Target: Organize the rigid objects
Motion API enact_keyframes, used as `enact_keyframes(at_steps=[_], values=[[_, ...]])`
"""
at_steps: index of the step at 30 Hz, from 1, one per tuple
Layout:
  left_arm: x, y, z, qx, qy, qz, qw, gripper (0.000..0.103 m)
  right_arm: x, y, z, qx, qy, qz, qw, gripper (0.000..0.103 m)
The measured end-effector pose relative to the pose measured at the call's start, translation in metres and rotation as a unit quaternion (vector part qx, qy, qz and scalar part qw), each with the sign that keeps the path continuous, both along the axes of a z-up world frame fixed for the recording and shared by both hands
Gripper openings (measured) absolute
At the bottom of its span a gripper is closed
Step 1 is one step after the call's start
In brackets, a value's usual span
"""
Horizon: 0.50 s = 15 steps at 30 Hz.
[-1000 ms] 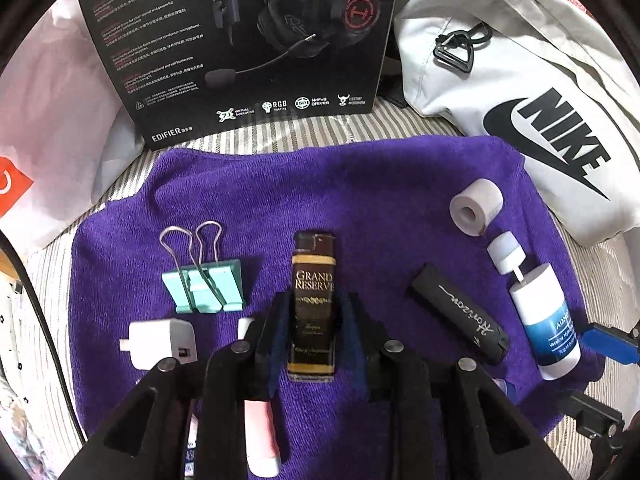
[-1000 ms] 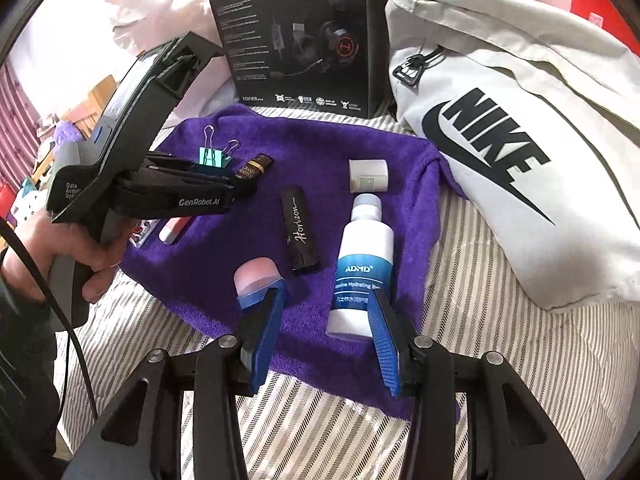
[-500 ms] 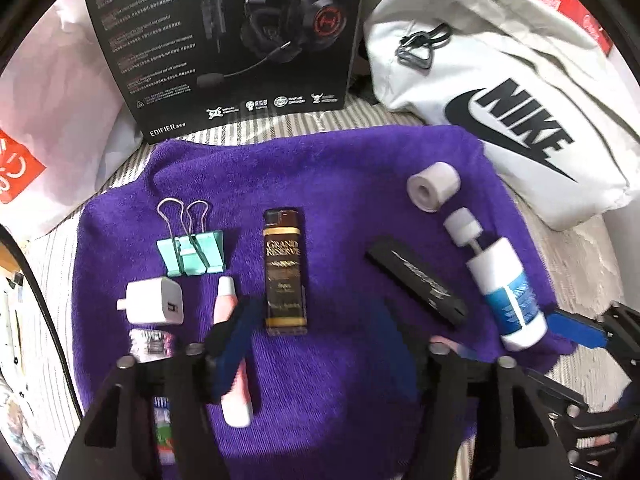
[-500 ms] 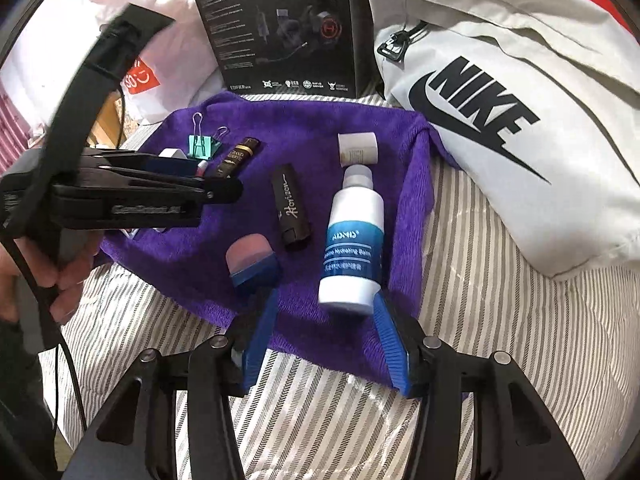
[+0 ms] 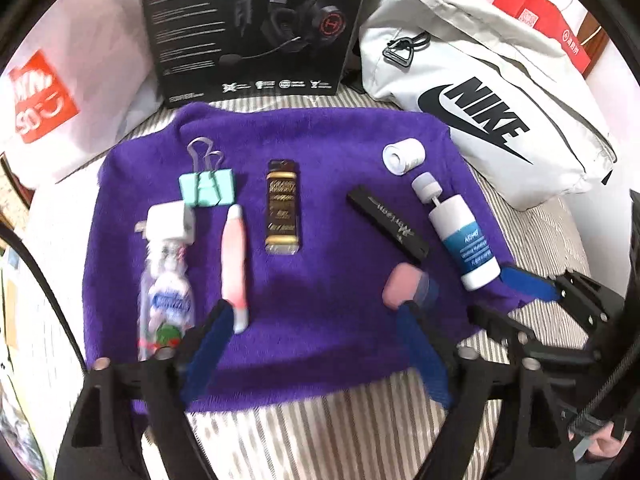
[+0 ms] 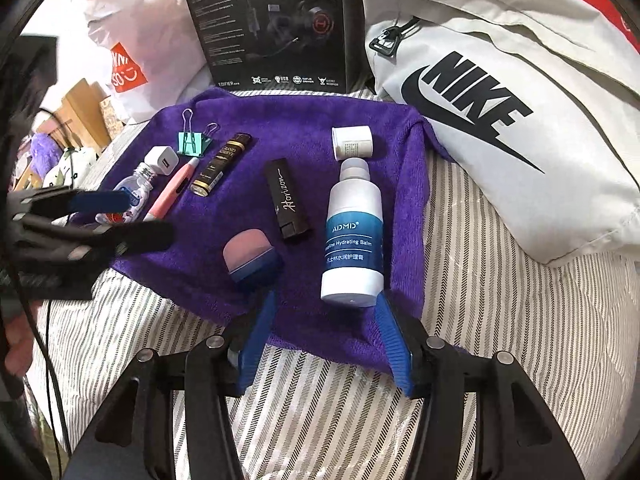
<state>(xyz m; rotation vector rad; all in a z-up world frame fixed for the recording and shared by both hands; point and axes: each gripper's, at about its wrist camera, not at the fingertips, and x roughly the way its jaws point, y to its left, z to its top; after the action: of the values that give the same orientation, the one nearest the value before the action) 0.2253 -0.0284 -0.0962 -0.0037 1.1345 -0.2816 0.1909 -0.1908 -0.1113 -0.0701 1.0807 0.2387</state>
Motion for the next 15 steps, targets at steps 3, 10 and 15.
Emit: enact_keyframes(at_steps=[3, 10, 15], values=[[-0.014, 0.003, 0.000, 0.016, 0.001, 0.005, 0.9999, 0.089, 0.000, 0.001, 0.001, -0.004, 0.003, -0.003, 1.000, 0.054], [-0.058, 0.017, 0.014, 0.020, -0.018, 0.023, 0.9994, 0.093, -0.029, 0.004, 0.025, -0.021, -0.010, -0.022, 0.999, 0.071], [-0.089, 0.026, 0.032, 0.018, -0.044, 0.042, 0.9980, 0.094, -0.066, 0.006, 0.048, -0.032, -0.046, -0.043, 0.998, 0.090]])
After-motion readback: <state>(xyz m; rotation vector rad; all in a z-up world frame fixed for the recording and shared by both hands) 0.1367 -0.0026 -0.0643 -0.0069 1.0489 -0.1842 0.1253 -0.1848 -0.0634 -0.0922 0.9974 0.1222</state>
